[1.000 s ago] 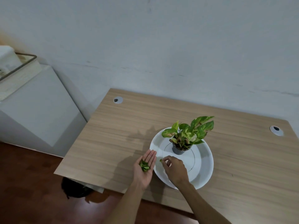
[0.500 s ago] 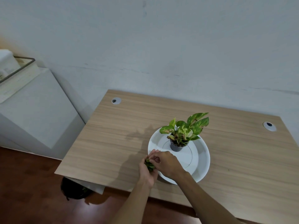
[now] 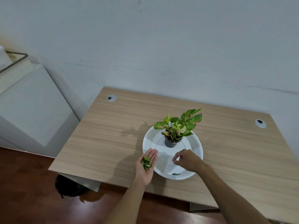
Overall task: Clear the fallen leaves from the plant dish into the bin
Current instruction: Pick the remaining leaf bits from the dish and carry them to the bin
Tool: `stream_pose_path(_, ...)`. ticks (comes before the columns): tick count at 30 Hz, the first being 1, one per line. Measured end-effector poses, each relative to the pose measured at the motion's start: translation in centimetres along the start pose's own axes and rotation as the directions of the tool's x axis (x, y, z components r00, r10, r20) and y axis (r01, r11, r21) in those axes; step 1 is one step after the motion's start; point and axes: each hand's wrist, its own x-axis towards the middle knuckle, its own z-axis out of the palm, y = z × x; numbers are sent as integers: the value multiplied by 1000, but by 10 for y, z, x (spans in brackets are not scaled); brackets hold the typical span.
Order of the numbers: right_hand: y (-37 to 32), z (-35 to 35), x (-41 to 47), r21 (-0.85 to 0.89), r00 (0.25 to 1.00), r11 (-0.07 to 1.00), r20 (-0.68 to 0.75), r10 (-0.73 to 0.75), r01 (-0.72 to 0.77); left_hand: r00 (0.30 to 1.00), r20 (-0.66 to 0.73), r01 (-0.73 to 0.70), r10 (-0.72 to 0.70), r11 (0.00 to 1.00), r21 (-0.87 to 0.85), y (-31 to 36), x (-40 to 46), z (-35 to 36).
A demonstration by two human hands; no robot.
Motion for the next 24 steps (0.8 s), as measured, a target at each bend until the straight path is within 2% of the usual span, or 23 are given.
stream_pose_path(4, 8, 7, -3, -98, 993, 994, 102, 63, -53, 1000, 8, 3, -3, 1000, 9, -1, 2, -2)
stream_pose_path(9, 8, 19, 4, -201, 957, 950, 119, 264, -238, 1000, 16, 12, -12, 1000, 11, -2, 6, -5)
stream_pose_path(13, 5, 28, 8, -291, 957, 928, 106, 272, -231, 1000, 27, 8, -8, 1000, -7, -2, 6, -7)
stream_pose_path(17, 4, 30, 11, -289, 960, 933, 113, 257, -216, 999, 33, 16, -15, 1000, -16, 0, 8, -9)
stream_pose_path(20, 7, 31, 11, -236, 955, 947, 149, 256, -217, 999, 38, 26, -26, 1000, -9, 1, 8, -9)
stream_pose_path(22, 9, 29, 12, -75, 959, 974, 172, 224, -214, 999, 36, 28, -28, 1000, -4, 2, 8, -8)
stream_pose_path(24, 5, 23, 13, 116, 978, 982, 167, 126, -146, 999, 32, 30, -30, 1000, 1, 3, 7, -7)
